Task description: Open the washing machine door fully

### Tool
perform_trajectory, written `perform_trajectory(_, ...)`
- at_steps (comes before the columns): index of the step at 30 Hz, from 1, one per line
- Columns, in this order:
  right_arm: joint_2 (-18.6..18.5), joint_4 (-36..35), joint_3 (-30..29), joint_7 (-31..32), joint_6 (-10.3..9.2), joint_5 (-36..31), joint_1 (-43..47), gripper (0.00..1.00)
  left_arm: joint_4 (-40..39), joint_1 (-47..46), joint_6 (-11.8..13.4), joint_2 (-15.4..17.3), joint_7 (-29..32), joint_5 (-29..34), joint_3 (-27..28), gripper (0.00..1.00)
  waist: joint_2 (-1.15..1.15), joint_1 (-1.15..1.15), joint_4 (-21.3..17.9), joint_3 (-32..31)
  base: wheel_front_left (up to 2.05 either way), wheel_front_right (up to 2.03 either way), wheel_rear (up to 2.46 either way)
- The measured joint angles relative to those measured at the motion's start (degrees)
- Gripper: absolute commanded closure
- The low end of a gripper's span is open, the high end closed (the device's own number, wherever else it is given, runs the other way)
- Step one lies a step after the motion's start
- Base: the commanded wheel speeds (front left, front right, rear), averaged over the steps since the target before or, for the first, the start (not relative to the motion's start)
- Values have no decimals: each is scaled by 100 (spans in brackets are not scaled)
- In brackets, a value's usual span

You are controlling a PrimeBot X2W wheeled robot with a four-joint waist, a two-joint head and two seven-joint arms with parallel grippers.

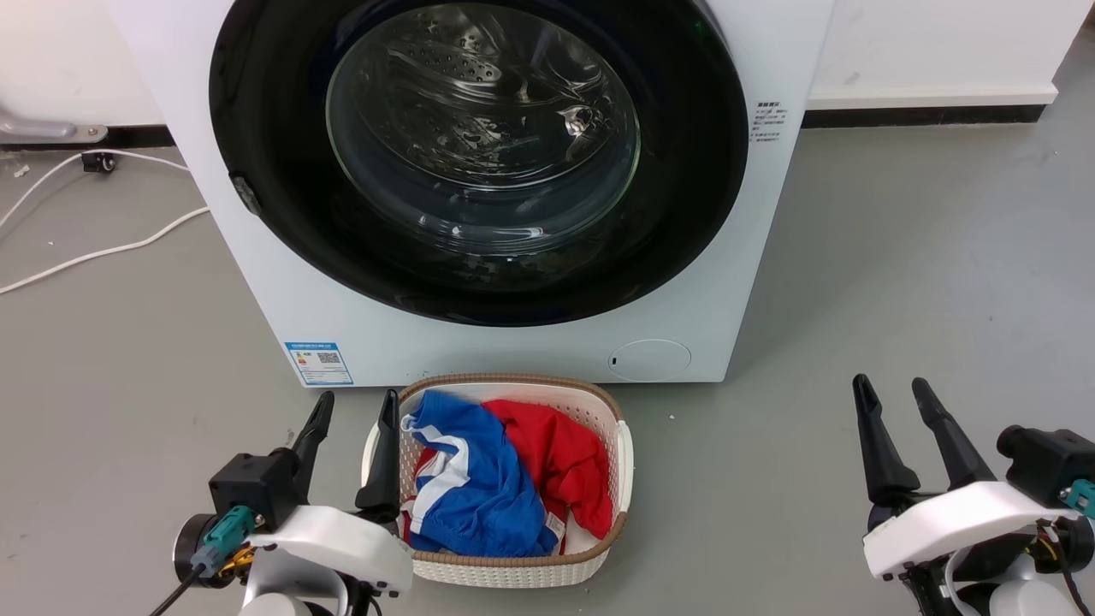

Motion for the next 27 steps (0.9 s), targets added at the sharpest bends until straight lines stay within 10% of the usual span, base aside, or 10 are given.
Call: perform_trajectory(27,46,-160,82,-36,2,-1434,23,0,51,-1,199,-33,-334,934,-73,0,0,0,-68,97,0,0,0)
